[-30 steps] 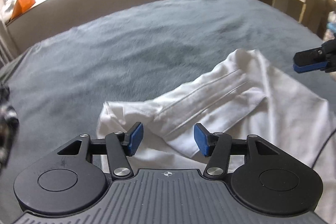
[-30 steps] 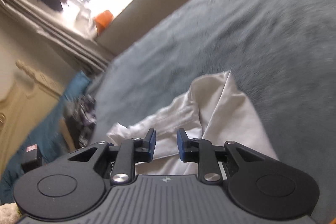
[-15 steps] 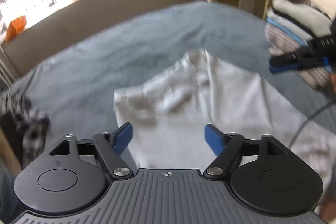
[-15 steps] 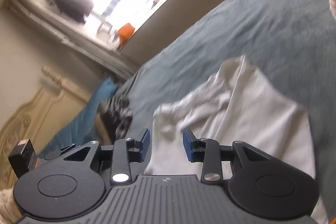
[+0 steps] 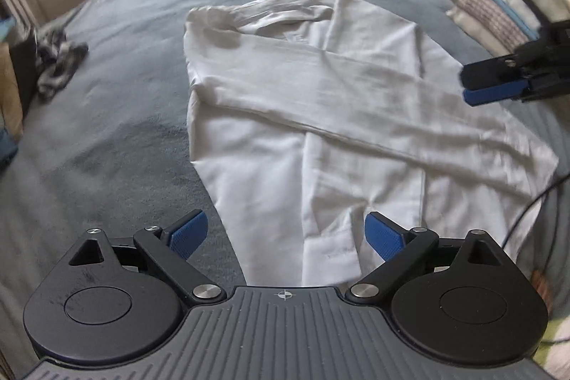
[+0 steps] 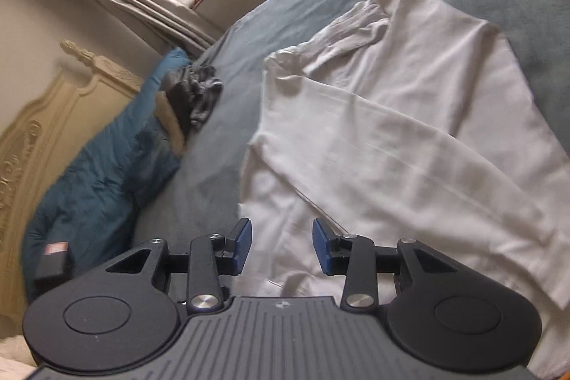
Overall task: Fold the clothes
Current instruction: 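Lay the shirt flat on the bed and open both grippers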
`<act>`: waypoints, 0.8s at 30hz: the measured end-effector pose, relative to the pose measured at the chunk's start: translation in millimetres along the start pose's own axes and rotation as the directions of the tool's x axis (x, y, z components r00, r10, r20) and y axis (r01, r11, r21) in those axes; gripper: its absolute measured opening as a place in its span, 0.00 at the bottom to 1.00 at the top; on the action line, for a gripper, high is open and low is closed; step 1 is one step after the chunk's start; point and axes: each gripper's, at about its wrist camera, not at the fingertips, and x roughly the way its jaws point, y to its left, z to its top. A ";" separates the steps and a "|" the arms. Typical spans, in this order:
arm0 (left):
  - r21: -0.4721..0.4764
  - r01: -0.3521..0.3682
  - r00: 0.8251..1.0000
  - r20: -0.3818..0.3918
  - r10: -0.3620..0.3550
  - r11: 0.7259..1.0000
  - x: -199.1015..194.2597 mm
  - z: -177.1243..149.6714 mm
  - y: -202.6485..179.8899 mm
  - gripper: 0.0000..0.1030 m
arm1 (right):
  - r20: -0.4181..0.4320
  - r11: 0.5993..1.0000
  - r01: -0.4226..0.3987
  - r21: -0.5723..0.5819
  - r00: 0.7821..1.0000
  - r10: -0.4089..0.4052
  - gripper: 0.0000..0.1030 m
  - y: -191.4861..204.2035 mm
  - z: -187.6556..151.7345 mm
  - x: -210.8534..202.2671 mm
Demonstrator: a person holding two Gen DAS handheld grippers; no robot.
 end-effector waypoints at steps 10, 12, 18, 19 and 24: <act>0.047 -0.023 0.999 -0.044 0.025 0.999 1.9 -24.0 -27.8 0.93 | 0.043 0.978 0.182 -0.103 0.983 -0.178 0.40 22.0 -51.4 -5.4; 0.039 -0.031 0.999 -0.038 0.033 0.999 -1.4 -24.6 -28.5 0.94 | 0.045 0.977 0.181 -0.112 0.983 -0.177 0.41 26.3 -53.8 -6.7; 0.001 -0.040 0.998 -0.045 0.040 0.999 -5.2 -28.3 -25.8 0.96 | 0.052 0.974 0.189 -0.122 0.982 -0.184 0.41 34.5 -55.9 -4.8; -0.001 -0.045 0.998 -0.046 0.045 0.999 -5.2 -29.3 -25.1 0.96 | 0.050 0.974 0.190 -0.123 0.981 -0.185 0.41 35.2 -56.5 -4.2; -0.026 -0.053 0.998 -0.044 0.052 0.998 -4.7 -27.4 -22.2 0.96 | 0.053 0.971 0.204 -0.125 0.979 -0.198 0.41 37.7 -58.7 -3.8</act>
